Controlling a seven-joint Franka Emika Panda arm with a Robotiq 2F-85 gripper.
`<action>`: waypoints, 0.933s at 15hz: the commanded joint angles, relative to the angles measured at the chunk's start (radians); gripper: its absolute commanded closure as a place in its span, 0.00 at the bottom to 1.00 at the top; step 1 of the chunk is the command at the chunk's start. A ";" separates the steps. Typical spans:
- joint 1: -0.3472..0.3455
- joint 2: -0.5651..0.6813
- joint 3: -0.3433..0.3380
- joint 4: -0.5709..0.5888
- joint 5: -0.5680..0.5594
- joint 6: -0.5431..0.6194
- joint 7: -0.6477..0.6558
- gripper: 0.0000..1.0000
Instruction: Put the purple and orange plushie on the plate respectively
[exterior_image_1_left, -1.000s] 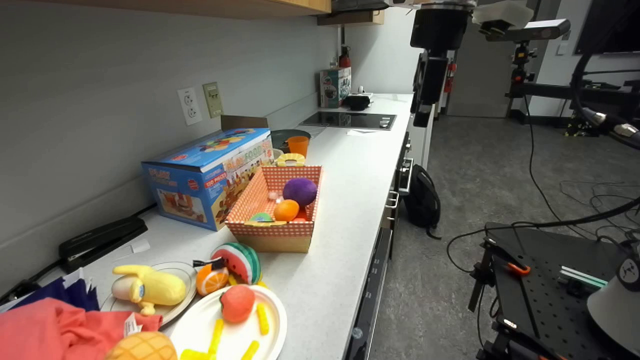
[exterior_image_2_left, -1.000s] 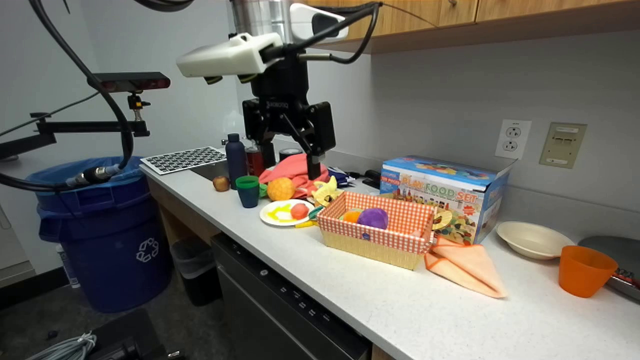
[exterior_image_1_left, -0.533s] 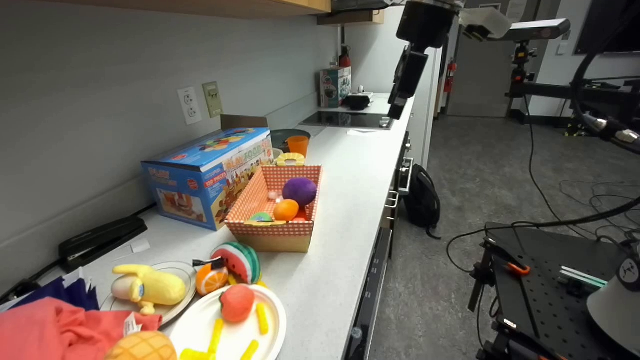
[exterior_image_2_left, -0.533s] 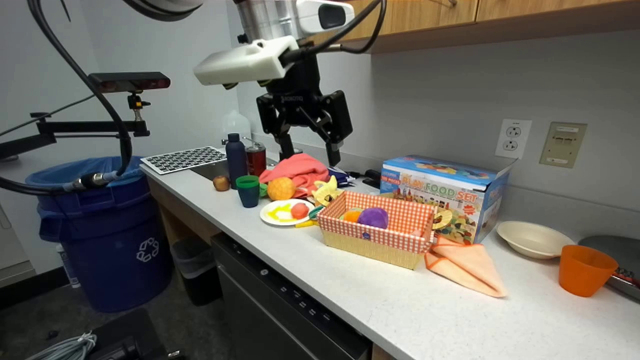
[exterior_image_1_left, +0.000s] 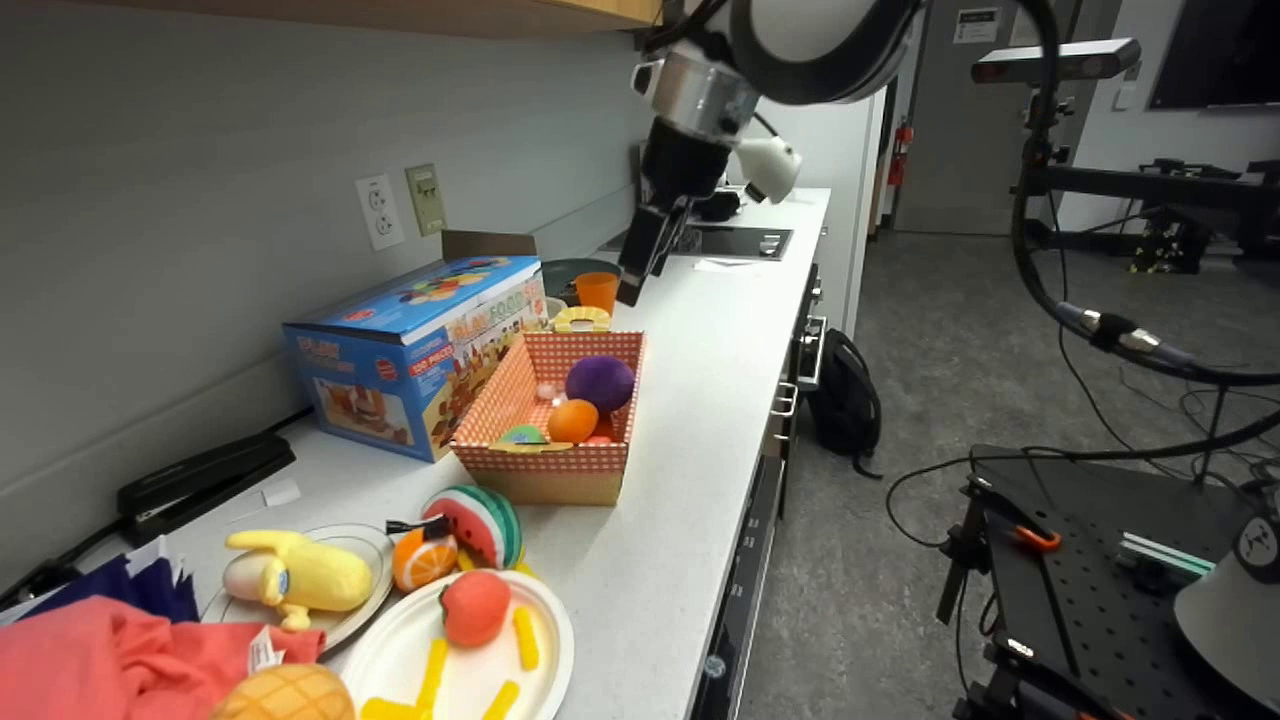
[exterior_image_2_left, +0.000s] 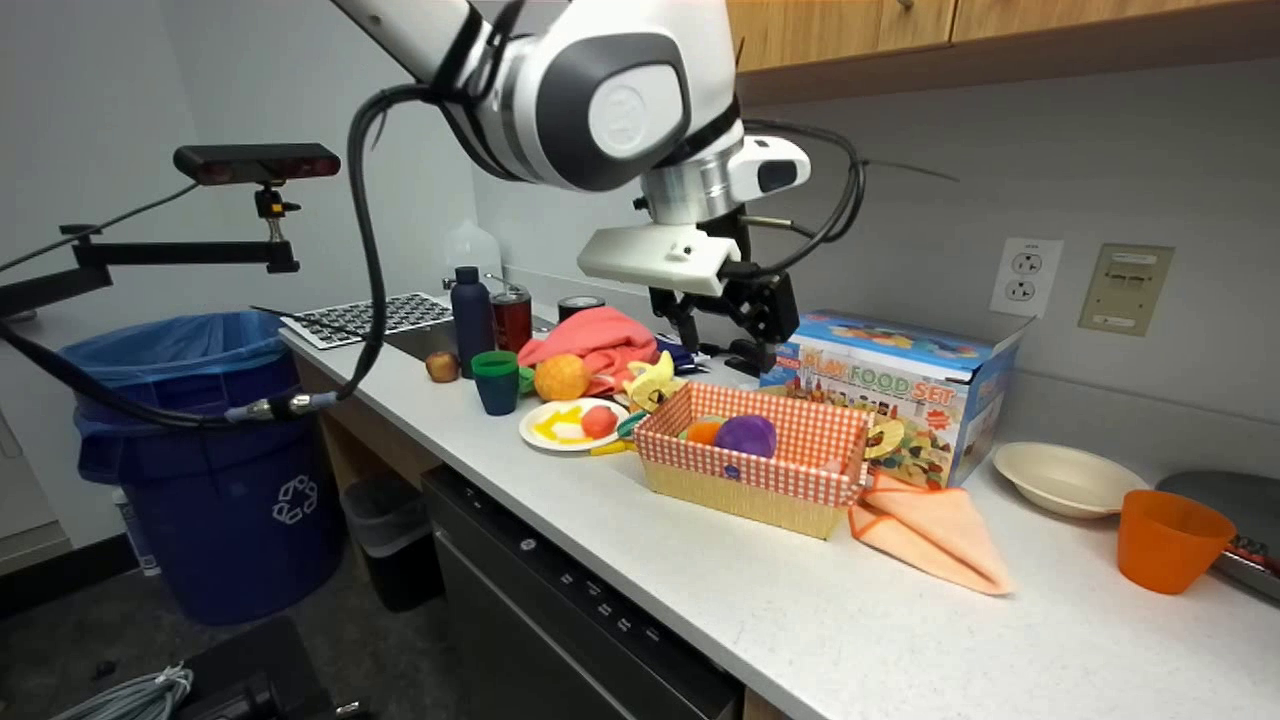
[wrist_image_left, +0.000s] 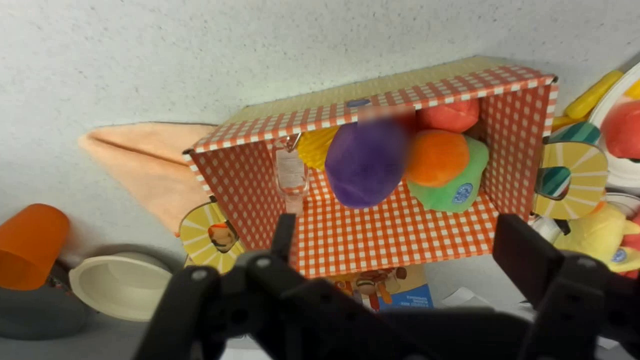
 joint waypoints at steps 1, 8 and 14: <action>-0.020 0.219 0.044 0.194 0.063 -0.008 -0.033 0.00; -0.058 0.430 0.068 0.327 -0.026 -0.051 0.026 0.00; -0.080 0.463 0.062 0.365 -0.074 -0.103 0.056 0.51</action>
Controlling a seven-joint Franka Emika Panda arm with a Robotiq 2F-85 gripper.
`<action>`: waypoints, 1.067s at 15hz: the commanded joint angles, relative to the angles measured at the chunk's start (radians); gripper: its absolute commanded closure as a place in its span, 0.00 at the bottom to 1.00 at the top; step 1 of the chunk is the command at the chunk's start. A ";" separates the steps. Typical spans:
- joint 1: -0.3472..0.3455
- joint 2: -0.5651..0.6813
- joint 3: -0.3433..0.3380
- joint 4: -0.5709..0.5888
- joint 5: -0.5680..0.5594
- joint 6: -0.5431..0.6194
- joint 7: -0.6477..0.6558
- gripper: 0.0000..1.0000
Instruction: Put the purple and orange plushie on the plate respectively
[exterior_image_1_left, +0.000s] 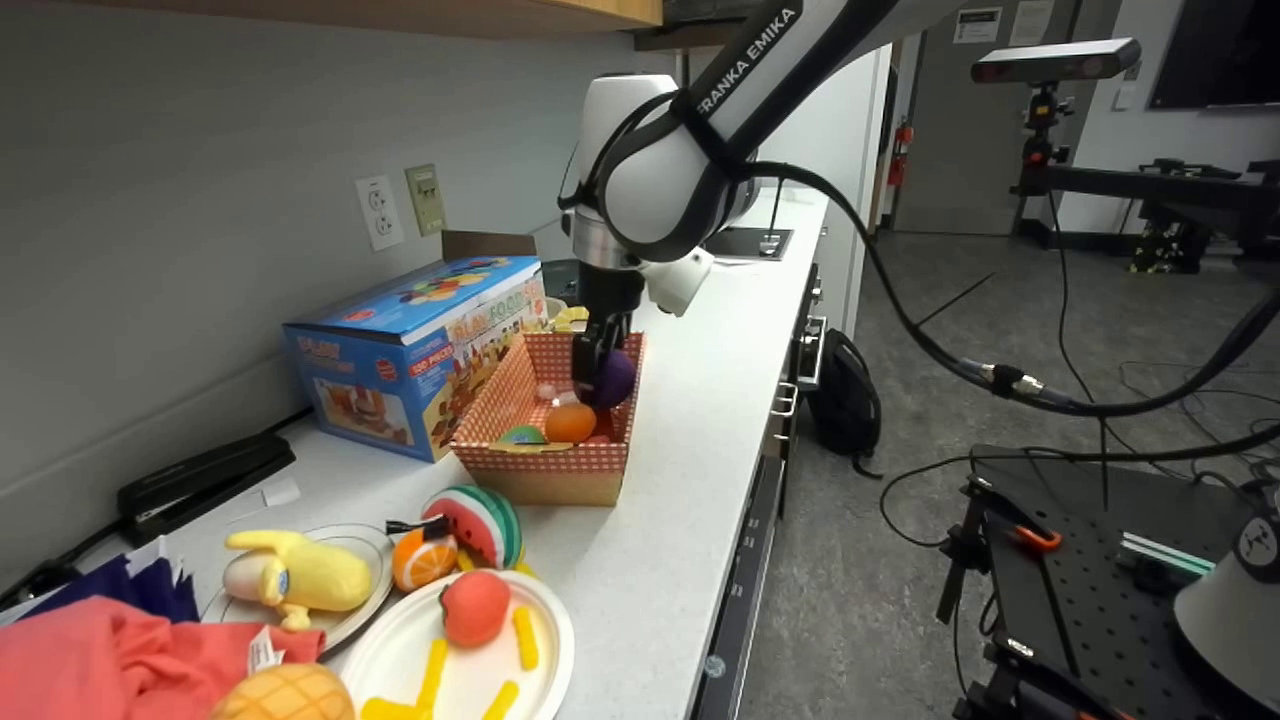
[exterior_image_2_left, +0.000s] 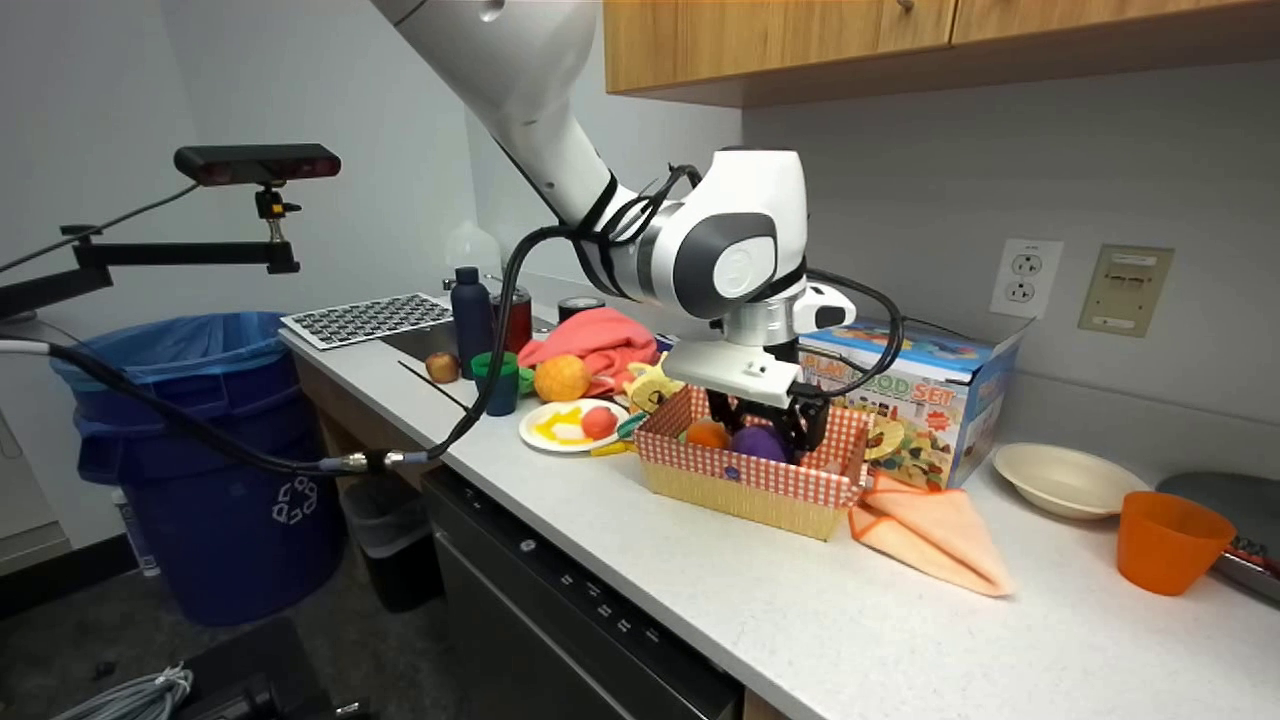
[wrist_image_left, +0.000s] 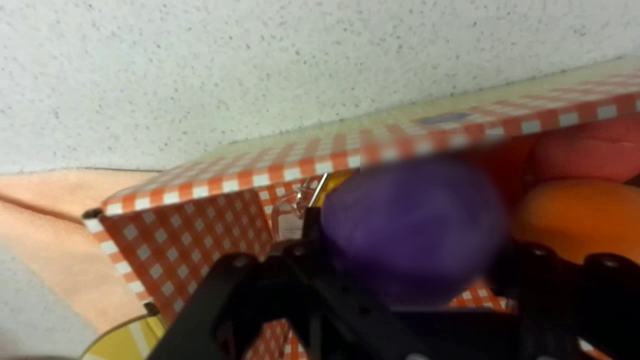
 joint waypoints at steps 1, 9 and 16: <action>-0.016 0.000 0.012 0.043 -0.029 -0.063 0.031 0.58; 0.044 -0.200 0.078 -0.026 -0.077 -0.123 0.022 0.95; 0.122 -0.230 0.210 -0.014 -0.008 -0.088 -0.029 0.93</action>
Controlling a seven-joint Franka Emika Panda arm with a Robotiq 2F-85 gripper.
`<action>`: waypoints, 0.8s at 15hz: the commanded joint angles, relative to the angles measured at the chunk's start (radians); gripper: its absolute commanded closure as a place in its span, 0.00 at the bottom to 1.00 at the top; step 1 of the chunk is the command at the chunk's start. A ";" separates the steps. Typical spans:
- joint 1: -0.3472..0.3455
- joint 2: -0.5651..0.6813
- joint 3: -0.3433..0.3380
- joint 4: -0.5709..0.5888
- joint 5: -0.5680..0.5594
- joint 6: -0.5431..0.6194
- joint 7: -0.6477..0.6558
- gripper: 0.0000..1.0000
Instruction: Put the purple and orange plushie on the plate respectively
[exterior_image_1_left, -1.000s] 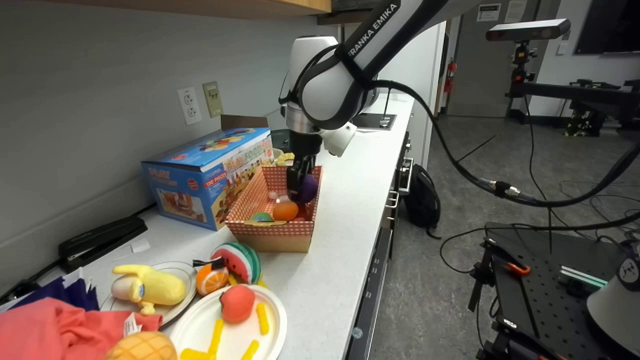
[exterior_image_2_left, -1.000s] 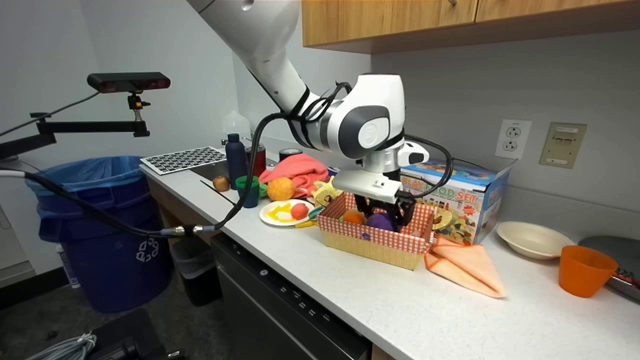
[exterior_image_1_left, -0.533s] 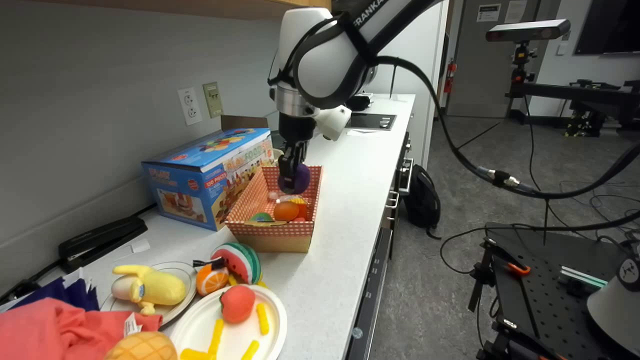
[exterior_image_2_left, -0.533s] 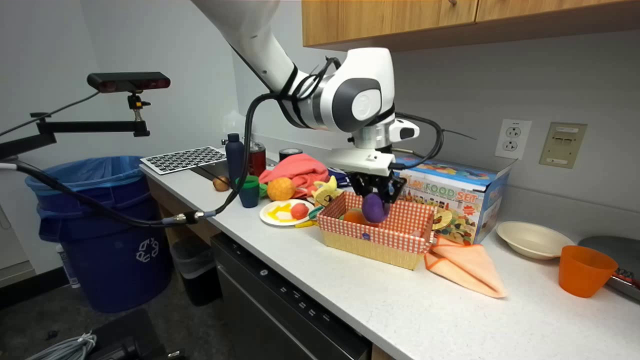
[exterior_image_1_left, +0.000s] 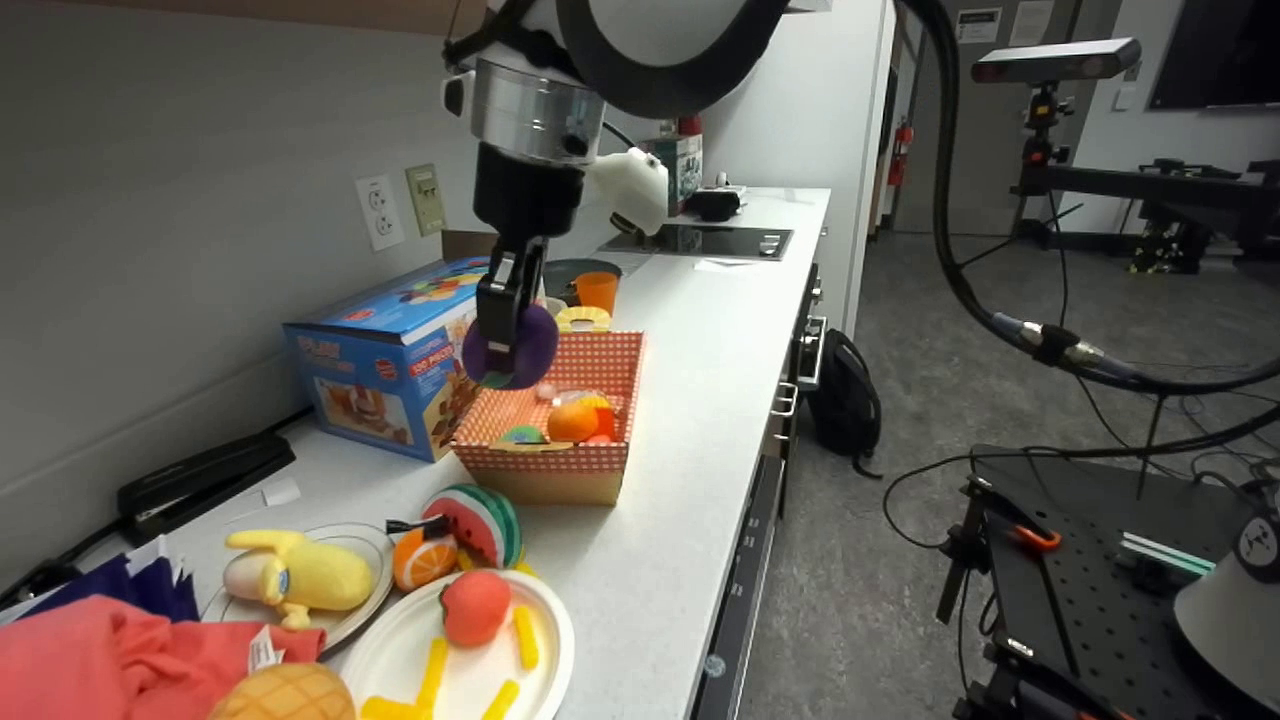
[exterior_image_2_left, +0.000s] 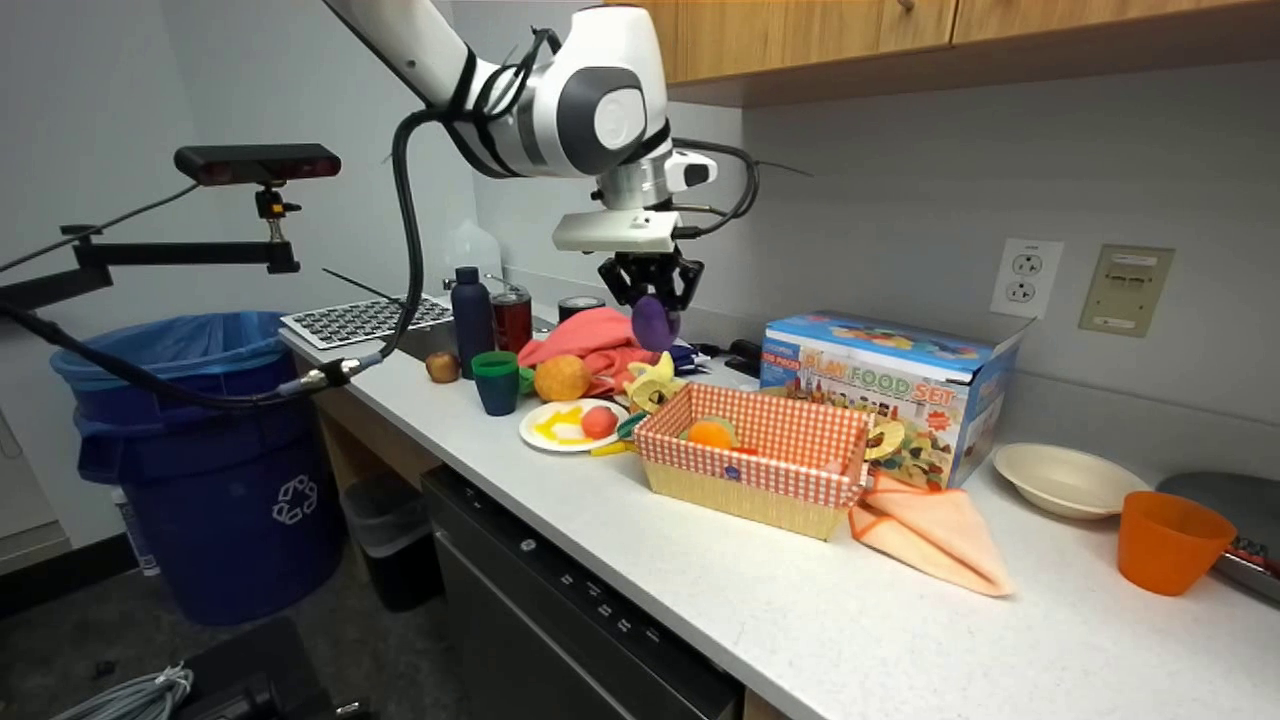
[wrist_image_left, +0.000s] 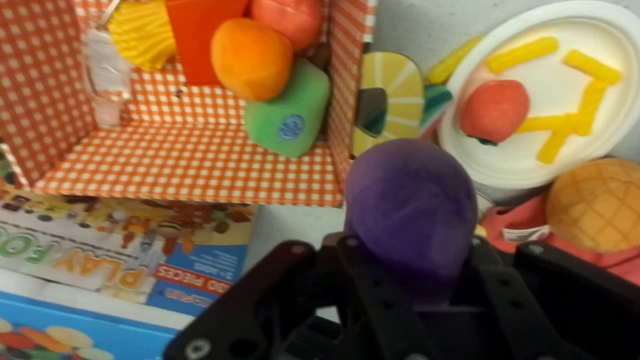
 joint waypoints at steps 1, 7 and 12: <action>0.035 0.008 0.051 0.001 0.049 0.025 -0.060 0.93; 0.067 0.081 0.132 0.022 0.137 0.017 -0.145 0.93; 0.064 0.121 0.157 0.031 0.150 0.003 -0.177 0.48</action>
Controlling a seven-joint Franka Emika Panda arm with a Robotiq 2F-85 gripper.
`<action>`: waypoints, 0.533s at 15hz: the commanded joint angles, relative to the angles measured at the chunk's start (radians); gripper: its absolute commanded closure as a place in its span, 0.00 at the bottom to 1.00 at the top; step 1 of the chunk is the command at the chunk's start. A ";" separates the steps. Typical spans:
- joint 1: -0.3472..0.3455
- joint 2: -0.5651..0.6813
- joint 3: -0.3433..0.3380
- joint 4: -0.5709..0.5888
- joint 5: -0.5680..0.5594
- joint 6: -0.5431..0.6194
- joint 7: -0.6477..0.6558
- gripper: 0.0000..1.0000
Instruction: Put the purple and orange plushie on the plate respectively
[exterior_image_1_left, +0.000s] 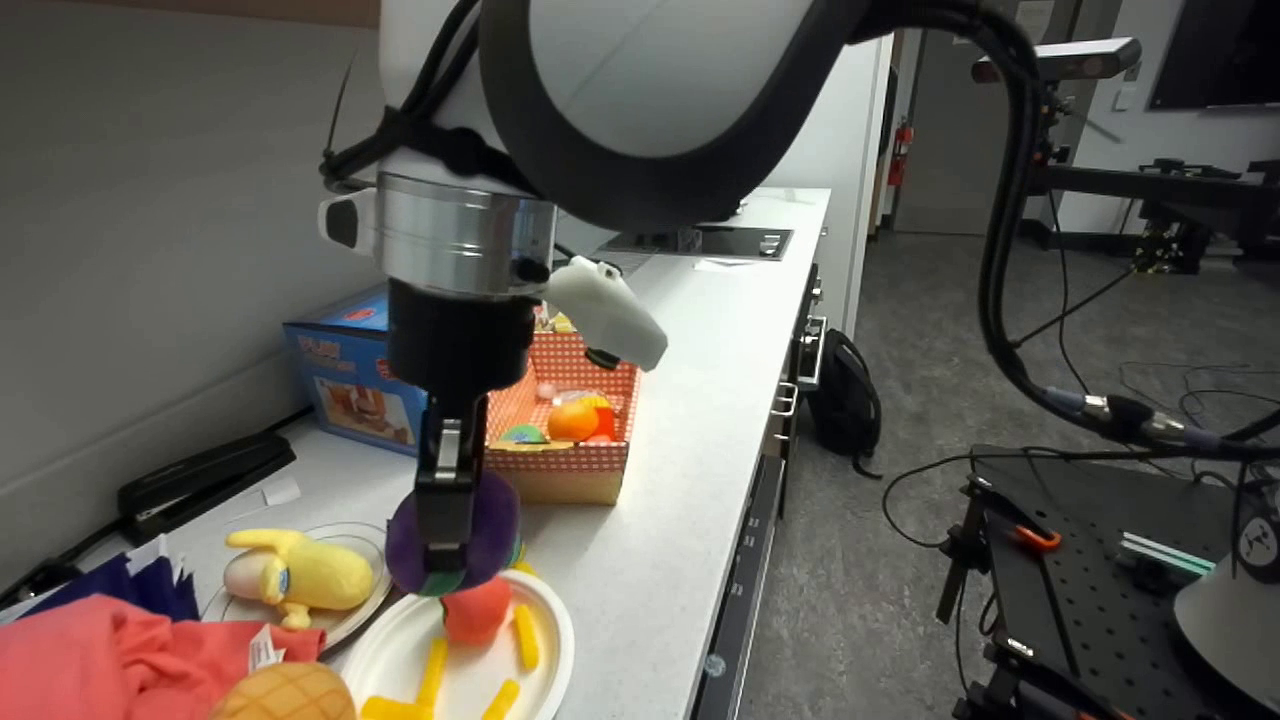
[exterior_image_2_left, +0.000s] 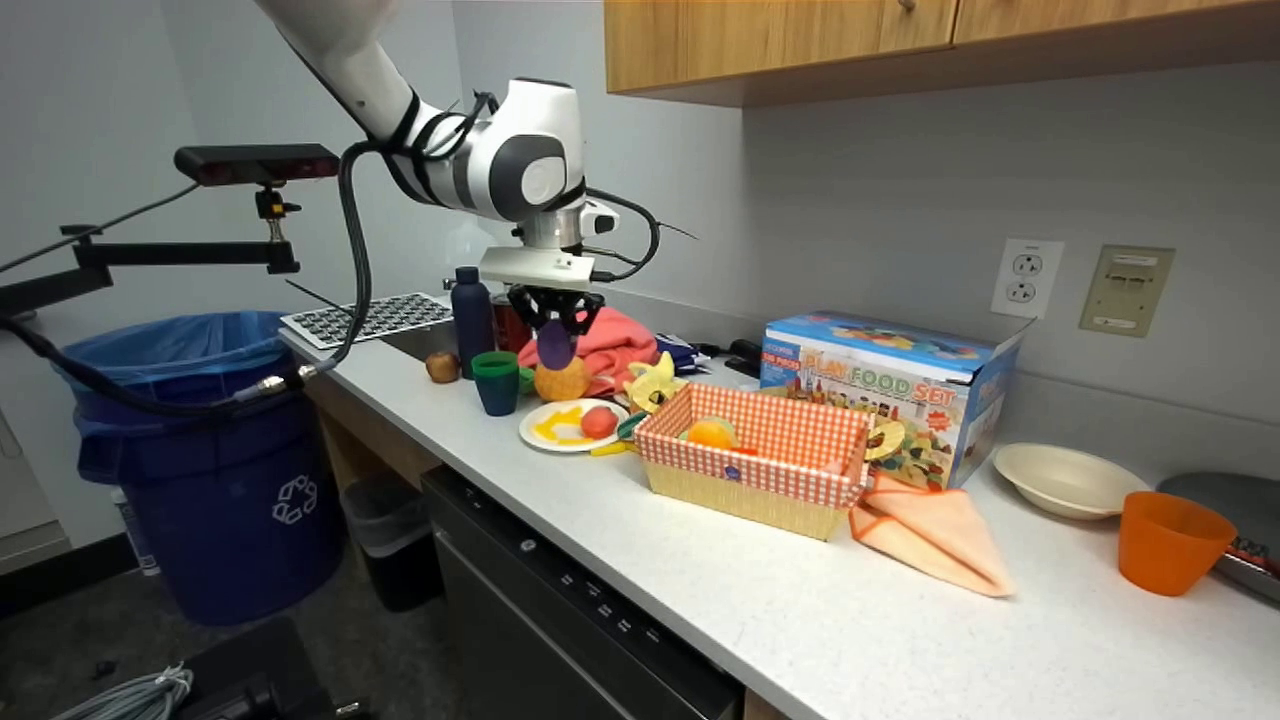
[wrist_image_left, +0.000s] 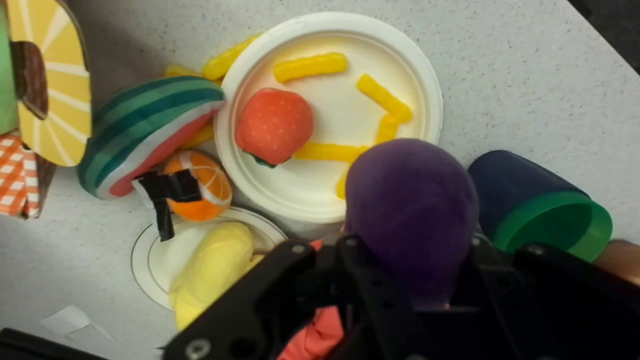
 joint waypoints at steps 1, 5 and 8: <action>-0.004 0.029 0.009 0.027 0.029 -0.007 -0.048 0.46; -0.007 0.017 0.001 0.020 0.003 -0.017 -0.065 0.18; -0.015 0.002 -0.007 0.023 -0.004 -0.035 -0.085 0.00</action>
